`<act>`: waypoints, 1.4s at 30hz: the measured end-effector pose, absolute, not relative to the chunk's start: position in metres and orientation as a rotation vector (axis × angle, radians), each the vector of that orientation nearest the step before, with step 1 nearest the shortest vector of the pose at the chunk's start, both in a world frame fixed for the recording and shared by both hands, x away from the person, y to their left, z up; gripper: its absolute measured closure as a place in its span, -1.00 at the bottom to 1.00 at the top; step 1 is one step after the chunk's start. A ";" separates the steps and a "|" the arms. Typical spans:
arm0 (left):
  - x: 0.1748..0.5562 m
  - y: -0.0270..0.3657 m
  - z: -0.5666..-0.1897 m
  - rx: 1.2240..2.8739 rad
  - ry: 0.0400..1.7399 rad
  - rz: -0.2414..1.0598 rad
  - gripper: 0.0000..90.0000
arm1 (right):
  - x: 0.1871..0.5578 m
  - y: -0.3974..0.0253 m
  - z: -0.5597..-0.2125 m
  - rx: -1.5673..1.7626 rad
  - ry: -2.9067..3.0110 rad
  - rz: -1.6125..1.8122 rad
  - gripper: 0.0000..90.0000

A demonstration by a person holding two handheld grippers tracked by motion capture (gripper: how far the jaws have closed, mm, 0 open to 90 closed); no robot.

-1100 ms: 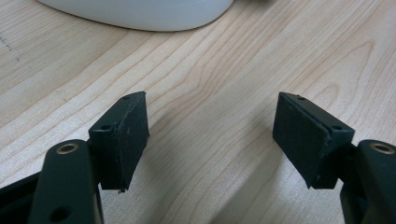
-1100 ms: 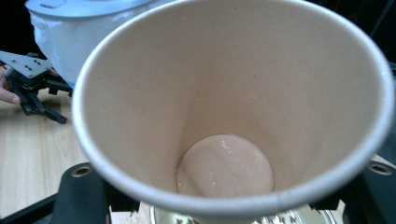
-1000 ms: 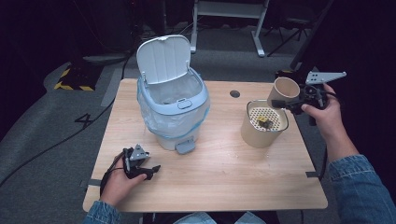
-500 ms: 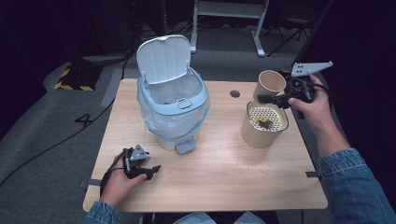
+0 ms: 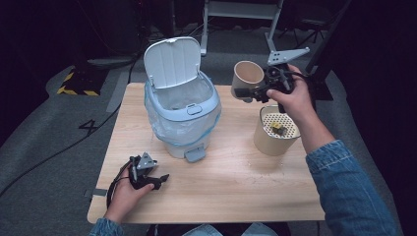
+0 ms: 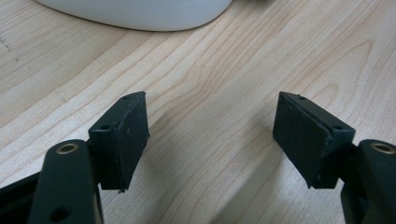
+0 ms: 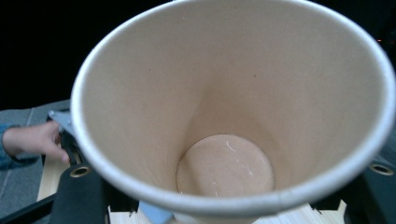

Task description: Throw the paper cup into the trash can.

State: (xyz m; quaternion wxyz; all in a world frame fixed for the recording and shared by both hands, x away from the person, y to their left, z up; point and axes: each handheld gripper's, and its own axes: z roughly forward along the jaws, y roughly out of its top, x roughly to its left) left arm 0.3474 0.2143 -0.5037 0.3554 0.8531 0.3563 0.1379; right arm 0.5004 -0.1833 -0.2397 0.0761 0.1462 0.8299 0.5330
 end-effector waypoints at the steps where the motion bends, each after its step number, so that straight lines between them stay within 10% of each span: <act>1: 0.347 0.214 -0.504 2.204 0.920 0.356 -0.40 | 0.502 -0.177 -0.239 0.431 2.486 1.599 -0.35; 42: 0.351 0.211 -0.504 2.204 0.918 0.357 -0.41 | 0.525 -0.041 -0.265 0.419 2.569 1.302 -0.59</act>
